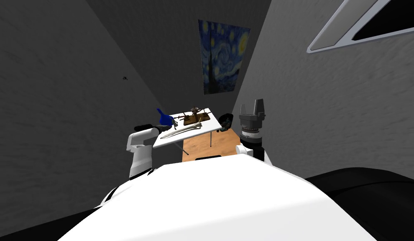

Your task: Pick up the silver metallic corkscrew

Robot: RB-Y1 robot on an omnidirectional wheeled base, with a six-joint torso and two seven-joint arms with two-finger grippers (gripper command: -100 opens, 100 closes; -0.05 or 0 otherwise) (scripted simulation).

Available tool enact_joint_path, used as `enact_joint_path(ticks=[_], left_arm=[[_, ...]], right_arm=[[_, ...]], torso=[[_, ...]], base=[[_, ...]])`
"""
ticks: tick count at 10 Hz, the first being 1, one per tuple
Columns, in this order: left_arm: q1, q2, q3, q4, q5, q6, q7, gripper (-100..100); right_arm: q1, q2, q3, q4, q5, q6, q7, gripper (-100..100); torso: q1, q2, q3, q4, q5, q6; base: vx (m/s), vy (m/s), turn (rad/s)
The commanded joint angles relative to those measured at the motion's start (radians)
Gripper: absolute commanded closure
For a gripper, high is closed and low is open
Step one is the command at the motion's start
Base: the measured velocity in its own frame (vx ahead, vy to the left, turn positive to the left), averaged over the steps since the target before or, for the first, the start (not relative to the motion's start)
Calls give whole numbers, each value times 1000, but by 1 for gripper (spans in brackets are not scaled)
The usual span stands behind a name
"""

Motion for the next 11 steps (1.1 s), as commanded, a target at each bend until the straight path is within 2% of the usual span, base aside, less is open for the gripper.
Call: enact_joint_path(ticks=[1,2,3,6,10,11], left_arm=[[-24,9,13,29,10,50,40,-100],[-45,16,22,53,16,78,71,-100],[-45,16,22,53,16,89,74,-100],[-99,40,47,120,32,179,161,-100],[-149,73,71,191,44,250,242,-100],[-139,65,67,176,42,239,228,-100]], right_arm=[[0,0,0,0,0,0,0,0],[0,0,0,0,0,0,0,0],[0,0,0,0,0,0,0,0],[0,0,0,0,0,0,0,0],[0,0,0,0,0,0,0,0],[0,0,0,0,0,0,0,0]], torso=[[0,0,0,0,0,0],[0,-1,-1,0,0,0],[-1,-2,-1,0,0,0],[0,-3,-2,-1,0,0],[2,-4,-3,-1,0,0],[2,-6,-3,-1,0,0]], base=[[51,-29,-59],[68,-38,-73],[49,-19,-15],[75,-14,-51],[105,1,-38],[58,7,-8]])
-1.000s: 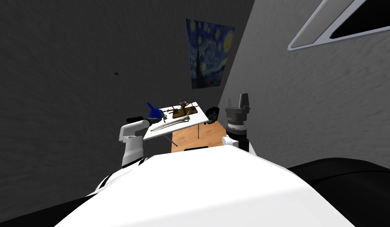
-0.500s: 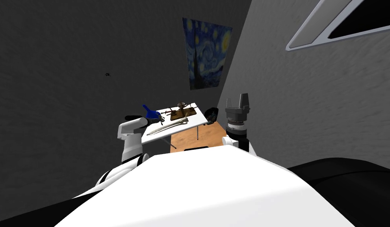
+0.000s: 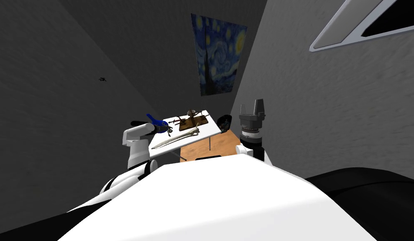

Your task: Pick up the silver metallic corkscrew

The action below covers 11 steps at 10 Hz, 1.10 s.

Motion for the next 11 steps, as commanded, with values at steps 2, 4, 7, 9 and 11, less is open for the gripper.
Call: enact_joint_path(ticks=[2,4,7,9,11], left_arm=[[50,50,-7,50,50,-50,-48,-100],[75,74,-7,76,112,-62,-48,-100],[139,148,-14,153,200,-123,-96,-100],[150,148,-14,153,259,-123,-96,-100],[199,196,-20,205,312,-176,-144,-100]], right_arm=[[0,0,0,0,0,0,0,0],[0,0,0,0,0,0,0,0],[0,0,0,0,0,0,0,0],[0,0,0,0,0,0,0,0],[0,0,0,0,0,0,0,0]], torso=[[0,3,2,1,0,0],[-5,5,3,1,-1,0],[-4,6,3,1,-1,1],[-3,6,4,2,-1,-1],[-1,5,3,1,0,0]], base=[[12,-31,-172],[-6,-58,-65],[-2,-41,-175],[5,-23,56],[5,-29,-183]])
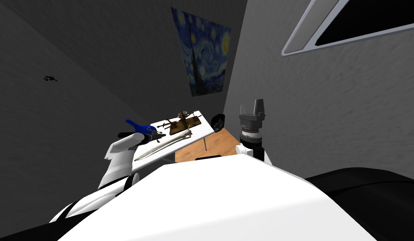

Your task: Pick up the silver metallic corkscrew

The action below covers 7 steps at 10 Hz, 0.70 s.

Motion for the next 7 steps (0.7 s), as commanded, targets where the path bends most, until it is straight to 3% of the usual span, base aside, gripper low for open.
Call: enact_joint_path(ticks=[1,3,4,5,6,7], left_arm=[[42,45,-7,50,50,-41,-25,-100],[42,45,-7,54,110,-41,-25,-100],[42,45,-7,54,119,-41,-25,-100],[91,93,-14,106,158,-92,-73,-100],[117,119,-14,128,195,-102,-73,-100],[117,119,-14,131,224,-102,-73,-100]], right_arm=[[0,0,0,0,0,0,0,0],[0,0,0,0,0,0,0,0],[0,0,0,0,0,0,0,0],[0,0,0,0,0,0,0,0],[0,0,0,0,0,0,0,0],[0,0,0,0,0,0,0,0]], torso=[[0,0,0,0,0,0],[1,0,0,0,0,-1],[2,0,0,0,1,0],[3,0,0,0,1,0],[0,-1,-1,0,1,1],[0,-1,-1,-1,1,0]], base=[[10,-69,-152],[0,-21,28],[0,0,0],[14,-56,-369],[14,-65,-144],[1,-40,54]])
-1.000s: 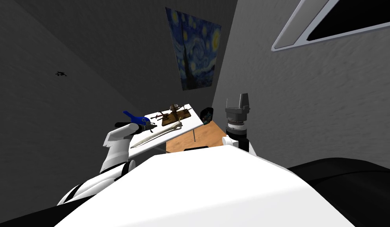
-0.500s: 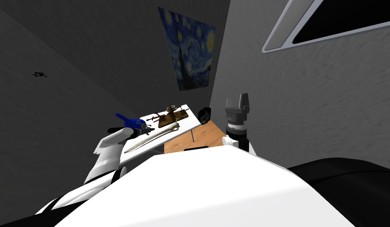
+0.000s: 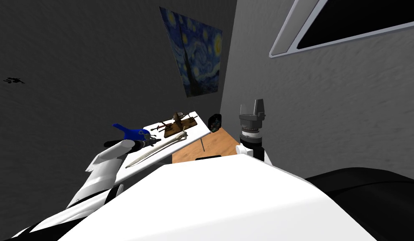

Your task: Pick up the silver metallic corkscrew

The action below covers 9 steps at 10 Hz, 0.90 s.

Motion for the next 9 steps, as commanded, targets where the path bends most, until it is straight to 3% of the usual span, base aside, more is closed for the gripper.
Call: enact_joint_path(ticks=[1,2,3,6,7,8,9], left_arm=[[6,5,0,9,50,-6,-4,-100],[55,53,-7,56,80,-54,-52,-100],[81,79,-7,86,115,-67,-52,-100],[81,79,-7,86,192,-67,-52,-100],[133,128,-13,134,229,-118,-100,-100],[156,153,-13,162,270,-129,-100,-100],[156,153,-13,162,298,-129,-100,-100]], right_arm=[[0,0,0,0,0,0,0,0],[0,0,0,0,0,0,0,0],[0,0,0,0,0,0,0,0],[0,0,0,0,0,0,0,0],[0,0,0,0,0,0,0,0],[0,0,0,0,0,0,0,0],[0,0,0,0,0,0,0,0]], torso=[[0,0,0,0,0,0],[2,0,0,0,0,0],[0,0,0,0,0,2],[2,-1,-1,0,1,1],[3,-1,-1,0,1,1],[1,-1,-1,0,1,2],[-1,-1,-1,0,0,1]], base=[[-3,-13,19],[1,-61,-351],[8,-59,-174],[6,-13,23],[15,-46,-293],[15,-63,-194],[6,-39,4]])
